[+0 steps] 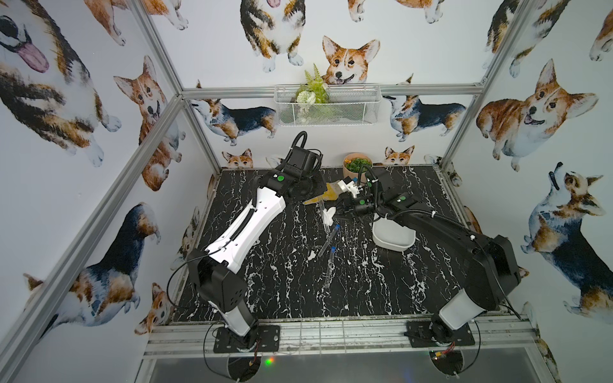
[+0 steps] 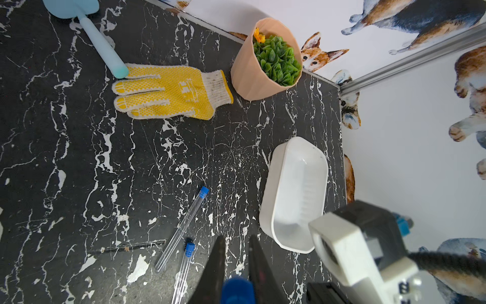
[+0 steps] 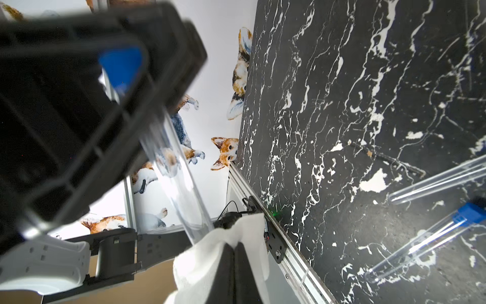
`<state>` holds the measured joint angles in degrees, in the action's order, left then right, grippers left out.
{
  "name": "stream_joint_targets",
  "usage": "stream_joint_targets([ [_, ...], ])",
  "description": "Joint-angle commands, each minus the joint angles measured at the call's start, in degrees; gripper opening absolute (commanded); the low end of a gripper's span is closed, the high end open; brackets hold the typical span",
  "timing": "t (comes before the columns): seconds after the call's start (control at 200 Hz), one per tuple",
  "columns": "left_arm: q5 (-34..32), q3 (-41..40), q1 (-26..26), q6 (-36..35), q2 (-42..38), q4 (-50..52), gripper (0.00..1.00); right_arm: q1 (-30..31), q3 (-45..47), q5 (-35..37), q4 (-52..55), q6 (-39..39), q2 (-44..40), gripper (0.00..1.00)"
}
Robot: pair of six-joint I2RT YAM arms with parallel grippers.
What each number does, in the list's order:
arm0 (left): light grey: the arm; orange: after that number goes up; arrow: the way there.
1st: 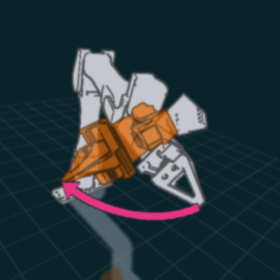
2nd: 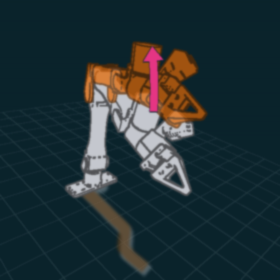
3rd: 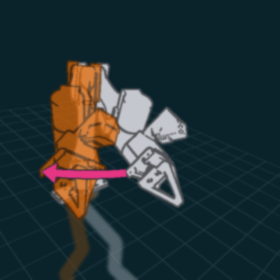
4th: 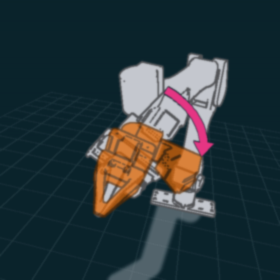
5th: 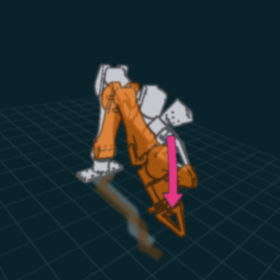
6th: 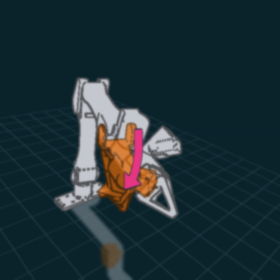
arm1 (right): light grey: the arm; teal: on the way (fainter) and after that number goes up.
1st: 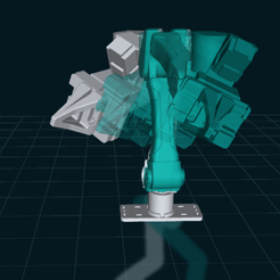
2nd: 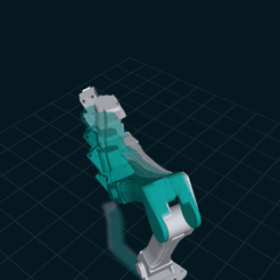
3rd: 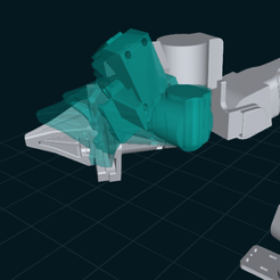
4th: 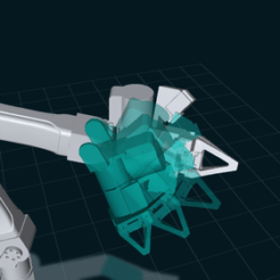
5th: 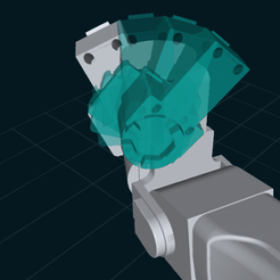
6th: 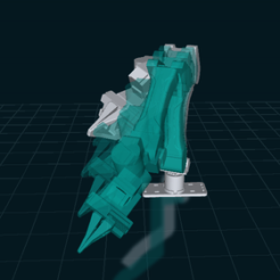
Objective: Wipe the exteriors of test tubes
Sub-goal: Wipe the dirt from the test tube.
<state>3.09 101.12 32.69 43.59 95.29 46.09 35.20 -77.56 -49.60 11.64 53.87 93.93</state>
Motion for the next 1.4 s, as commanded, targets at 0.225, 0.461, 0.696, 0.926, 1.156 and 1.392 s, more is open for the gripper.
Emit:
stream_joint_targets([
  [0.225, -1.11, -1.81, 2.56, 3.16, -2.59, -1.17, 0.10, -1.17, -13.11, 0.74, 2.47, -0.48, 8.47, 0.00],
  [0.461, -3.14, 2.15, 1.83, 0.33, -0.59, 1.38, 0.10, -1.14, -6.07, 2.31, 9.68, -6.41, 1.76, 0.00],
  [0.696, -5.43, 7.45, 2.54, -3.70, 2.61, 6.19, 0.10, -0.95, -5.12, 8.88, 23.35, -14.24, -4.70, 0.00],
  [0.926, -6.29, 8.09, 4.00, -2.68, 3.02, 7.87, 0.10, 4.13, -17.36, 26.40, 36.86, -21.70, -2.98, 0.00],
  [1.156, -6.65, 9.91, 4.94, 0.54, 4.48, 10.94, 0.10, 7.07, -23.02, 36.64, 38.02, -23.63, -0.20, 0.00],
  [1.392, -4.10, 11.32, 4.93, 10.10, 6.29, 12.26, 0.10, 9.88, -20.20, 43.58, 30.28, -28.34, -3.13, 0.00],
])
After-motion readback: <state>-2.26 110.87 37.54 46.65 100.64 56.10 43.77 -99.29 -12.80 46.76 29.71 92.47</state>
